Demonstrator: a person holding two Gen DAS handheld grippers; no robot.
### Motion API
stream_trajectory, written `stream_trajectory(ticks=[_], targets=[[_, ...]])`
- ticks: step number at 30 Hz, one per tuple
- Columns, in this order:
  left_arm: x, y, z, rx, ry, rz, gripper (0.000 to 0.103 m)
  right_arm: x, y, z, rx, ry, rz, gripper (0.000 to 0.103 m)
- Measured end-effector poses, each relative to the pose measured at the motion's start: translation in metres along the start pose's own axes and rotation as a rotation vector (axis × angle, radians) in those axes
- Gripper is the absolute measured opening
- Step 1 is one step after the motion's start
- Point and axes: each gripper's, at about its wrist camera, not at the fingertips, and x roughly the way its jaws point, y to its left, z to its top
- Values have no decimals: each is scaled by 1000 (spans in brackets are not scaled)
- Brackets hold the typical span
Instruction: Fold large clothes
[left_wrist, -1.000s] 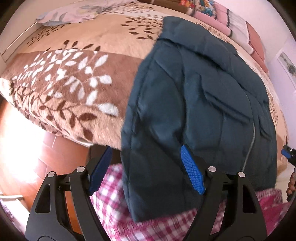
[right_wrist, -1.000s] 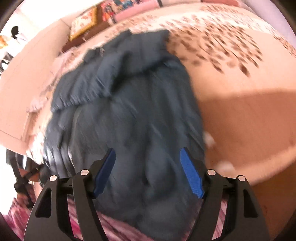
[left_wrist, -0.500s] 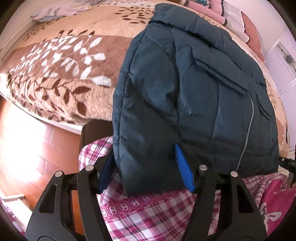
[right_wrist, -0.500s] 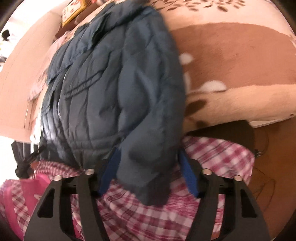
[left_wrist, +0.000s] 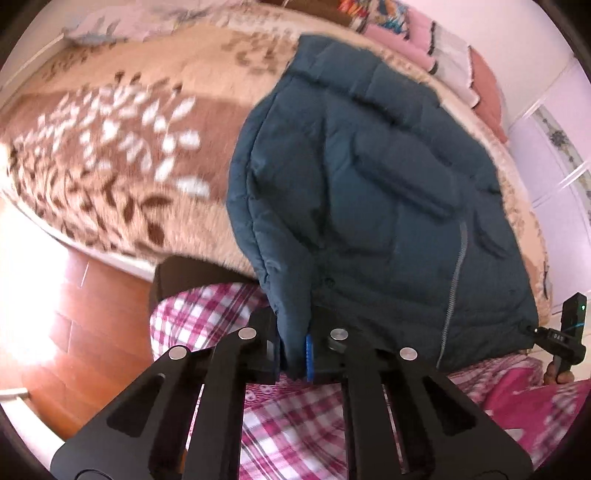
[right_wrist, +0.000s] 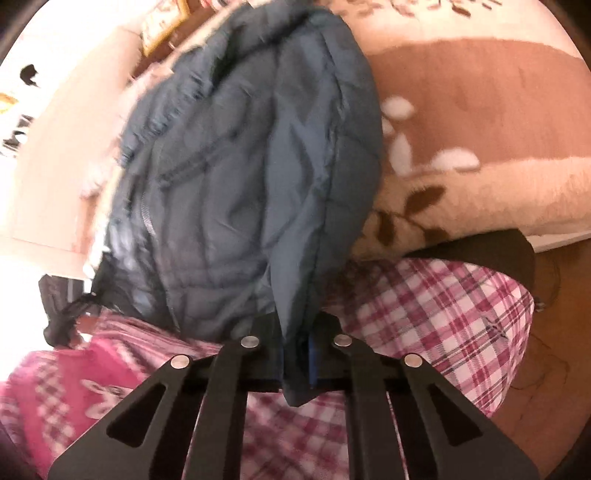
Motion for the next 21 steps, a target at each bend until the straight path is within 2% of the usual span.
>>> stream_trajectory(ticks=[5,11,16,21], targets=[[-51,-16,22,40,-142,-54,9,-43,22,12,-29,-137,91,9],[-110,-31,41,98,-310,-85,9,-97,41,19,-63,-294,147,10],[-141,-32,37,123,-370,-113,9,-121,43,2,-75,-350,163,10],[-158,-25,19,126,-360,-136,9,-130,42,-27,-41,-355,178,10]])
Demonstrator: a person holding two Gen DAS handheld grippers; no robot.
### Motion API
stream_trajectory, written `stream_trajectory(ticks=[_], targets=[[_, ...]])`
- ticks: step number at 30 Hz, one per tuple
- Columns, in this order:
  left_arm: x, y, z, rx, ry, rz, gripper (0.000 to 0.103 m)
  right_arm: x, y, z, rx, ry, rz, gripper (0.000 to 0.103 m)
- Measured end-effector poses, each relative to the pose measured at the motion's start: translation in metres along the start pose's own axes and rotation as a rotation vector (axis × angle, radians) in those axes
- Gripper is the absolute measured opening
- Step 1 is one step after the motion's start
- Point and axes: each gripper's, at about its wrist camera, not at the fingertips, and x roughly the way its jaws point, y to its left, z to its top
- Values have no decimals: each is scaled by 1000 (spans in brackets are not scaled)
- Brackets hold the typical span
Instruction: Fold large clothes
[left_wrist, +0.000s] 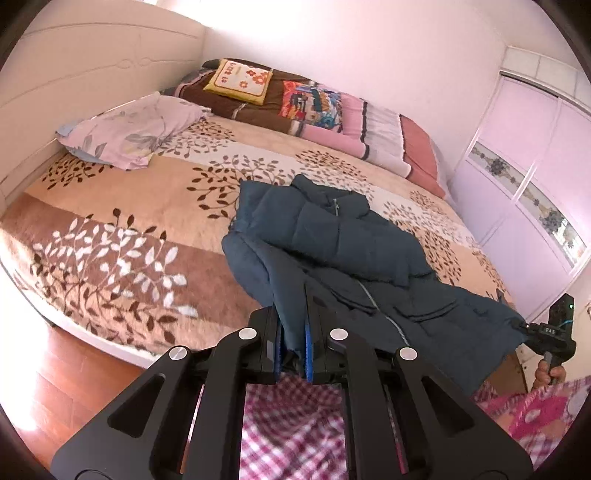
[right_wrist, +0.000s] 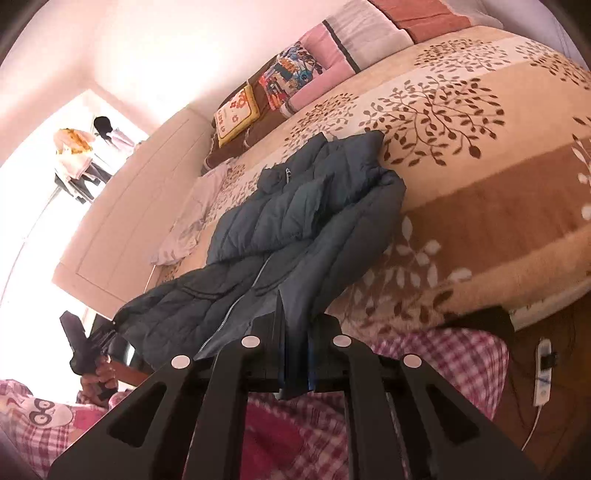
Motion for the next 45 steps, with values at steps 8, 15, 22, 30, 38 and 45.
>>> stream_trajectory(ticks=[8,15,22,30,38,45], targets=[[0,1,2,-9,-6,-1,9,-5,3,7,28,-8,17,10],[15,-12,46,24,-43,14,9,9,24,60,-49,-27,-15,10],[49,-23,112,47,-82,39,9,43,44,137,-125,-64,-64,10],[126,-24,192,29,-84,71,9,118,33,245,-82,-78,-116,10],[241,-12,243,-1,1,199,9,215,11,318,-56,-28,-237,9],[336,0,254,-2,83,294,10,308,-30,341,25,48,-326,9]])
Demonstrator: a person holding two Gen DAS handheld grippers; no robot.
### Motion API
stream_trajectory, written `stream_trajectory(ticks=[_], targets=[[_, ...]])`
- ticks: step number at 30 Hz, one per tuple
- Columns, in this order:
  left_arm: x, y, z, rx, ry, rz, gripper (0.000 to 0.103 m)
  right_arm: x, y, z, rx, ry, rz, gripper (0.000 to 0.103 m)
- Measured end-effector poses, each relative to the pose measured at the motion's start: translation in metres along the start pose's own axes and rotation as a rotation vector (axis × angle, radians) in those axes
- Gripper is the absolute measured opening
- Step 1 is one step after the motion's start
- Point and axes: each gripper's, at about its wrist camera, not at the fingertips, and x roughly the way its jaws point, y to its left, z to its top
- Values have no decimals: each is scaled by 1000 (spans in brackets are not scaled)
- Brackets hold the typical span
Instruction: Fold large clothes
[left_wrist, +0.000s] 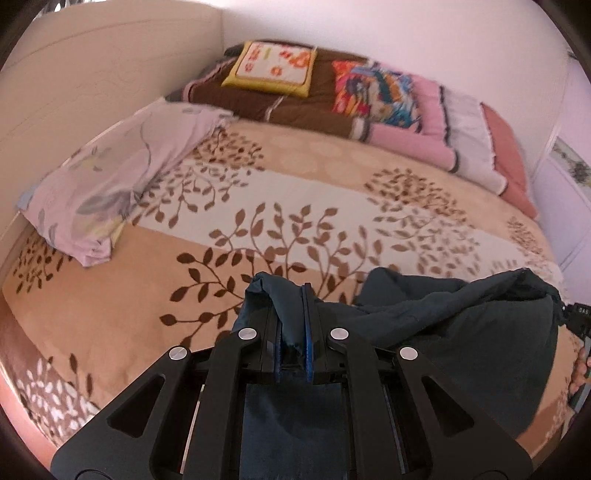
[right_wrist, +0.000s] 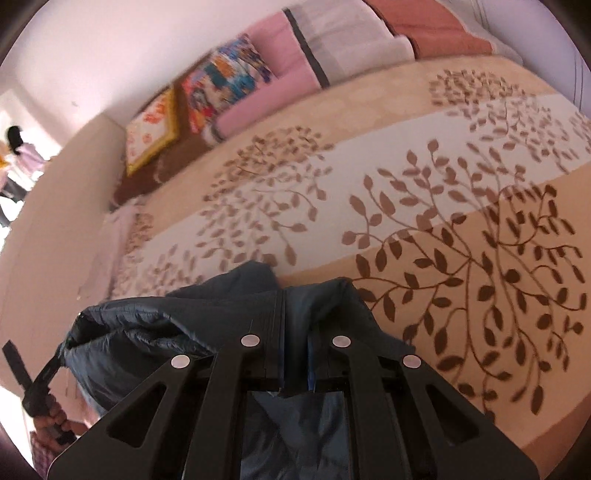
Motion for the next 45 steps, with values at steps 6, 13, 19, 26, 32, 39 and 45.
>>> stream_trajectory(ticks=[6,13,19,26,32,39,45], targets=[[56,5,-9,-58,74,44,15,54,-7,4,16,67,-46,9],[68,14,-16,-134,89,-16,47,79,-24,3,89,142,29,28],[41,33,-6,-203,-25,0,79,67,-29,7,166,110,123,58],[1,39,-32,-178,-36,-26,79,32,-17,10,90,-15,69,83],[-44,43,-102,-160,7,-75,82,-5,17,-39,-164,-66,-46,54],[-62,67,-196,-358,140,-169,84,-35,13,-159,-274,-43,-82,26],[-44,65,-229,-450,194,-192,84,-46,-2,-214,-260,-15,-128,26]])
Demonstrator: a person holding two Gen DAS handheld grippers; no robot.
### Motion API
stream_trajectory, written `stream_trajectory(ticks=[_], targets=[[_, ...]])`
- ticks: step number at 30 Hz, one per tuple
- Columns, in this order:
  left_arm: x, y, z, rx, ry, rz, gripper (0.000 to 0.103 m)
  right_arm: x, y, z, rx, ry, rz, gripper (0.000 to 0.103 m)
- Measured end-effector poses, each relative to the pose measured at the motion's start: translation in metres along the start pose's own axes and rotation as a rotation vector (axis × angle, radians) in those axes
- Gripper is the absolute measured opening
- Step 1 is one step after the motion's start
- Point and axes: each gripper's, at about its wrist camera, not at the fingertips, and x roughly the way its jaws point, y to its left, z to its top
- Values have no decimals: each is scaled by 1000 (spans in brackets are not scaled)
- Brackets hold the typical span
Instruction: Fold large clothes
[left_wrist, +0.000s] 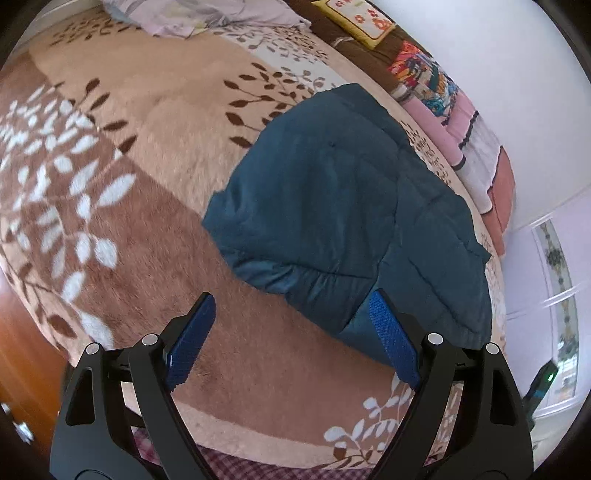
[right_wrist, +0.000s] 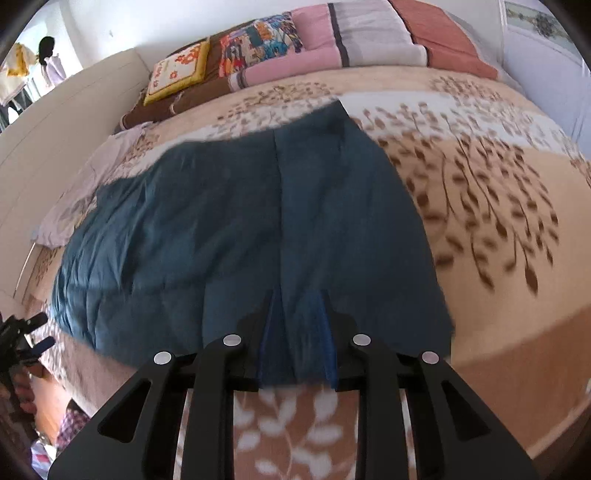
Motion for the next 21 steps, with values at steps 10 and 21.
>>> stream_trajectory(ticks=[10,21], targets=[[41,-9,15,-36,-12,18,84,32,-19,-2,27,105,-105,24],[33,-4,1,-30,-51,42,85,8,61,27,-120,23,58,24]])
